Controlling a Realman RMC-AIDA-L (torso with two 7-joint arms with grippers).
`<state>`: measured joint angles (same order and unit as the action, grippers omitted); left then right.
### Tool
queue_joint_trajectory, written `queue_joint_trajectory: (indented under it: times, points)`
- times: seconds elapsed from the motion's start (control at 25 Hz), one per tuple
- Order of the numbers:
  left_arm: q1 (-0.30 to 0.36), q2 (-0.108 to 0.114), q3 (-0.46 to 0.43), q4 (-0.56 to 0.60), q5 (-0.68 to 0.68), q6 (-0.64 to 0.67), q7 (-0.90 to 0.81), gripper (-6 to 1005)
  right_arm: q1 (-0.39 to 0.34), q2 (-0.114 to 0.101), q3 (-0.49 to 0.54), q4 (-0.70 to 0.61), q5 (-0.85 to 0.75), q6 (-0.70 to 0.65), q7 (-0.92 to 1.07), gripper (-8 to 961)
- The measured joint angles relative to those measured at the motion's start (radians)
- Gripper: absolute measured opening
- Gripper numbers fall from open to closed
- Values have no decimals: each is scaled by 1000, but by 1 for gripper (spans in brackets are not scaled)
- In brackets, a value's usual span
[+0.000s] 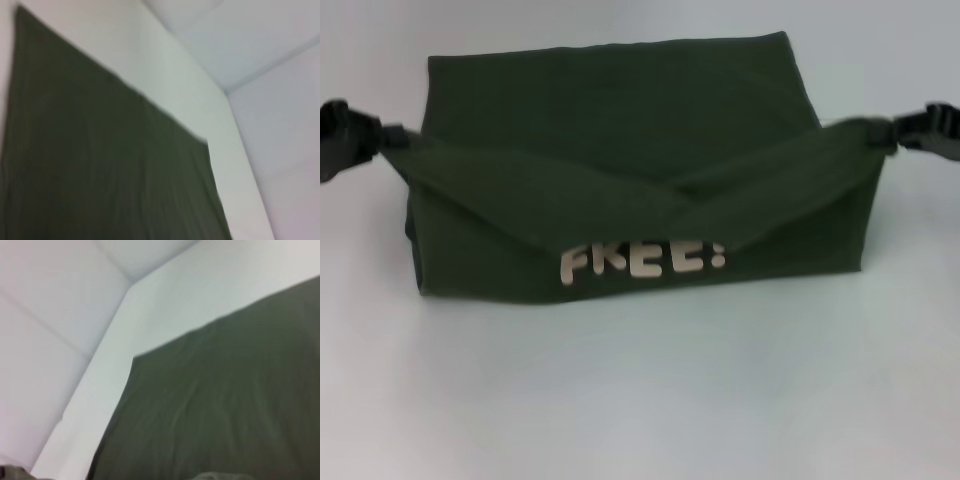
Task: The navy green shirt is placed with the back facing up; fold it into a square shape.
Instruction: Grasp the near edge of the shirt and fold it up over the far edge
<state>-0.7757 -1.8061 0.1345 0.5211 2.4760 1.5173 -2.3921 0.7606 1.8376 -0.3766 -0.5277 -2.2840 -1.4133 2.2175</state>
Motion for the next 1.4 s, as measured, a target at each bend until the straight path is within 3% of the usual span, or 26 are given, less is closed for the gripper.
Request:
queue_joint_trajectory:
  times: [0.04,0.24,0.56,1.08,1.28,1.4]
  points:
    - [-8,-7,0,-35,-42,-97,17,30,10,3,0,22,8,40,-4,53]
    - [-9,-48,0,-90,-131,-287,77,30,41,43,0,74,33,229,-40,53]
    - [-9,-102,-2,-140,-209,-478,206,29,58,114,-8,87,115,445,-107,54]
    - [-47,-151,-5,-206,-225,-641,318,78,93,158,-84,143,132,642,-131,56]
    - [-51,-152,-2,-215,-241,-680,312,114,84,157,-91,143,186,650,-131,57]
    - [-56,-141,-1,-217,-241,-676,310,171,83,152,-91,140,188,650,-131,196]
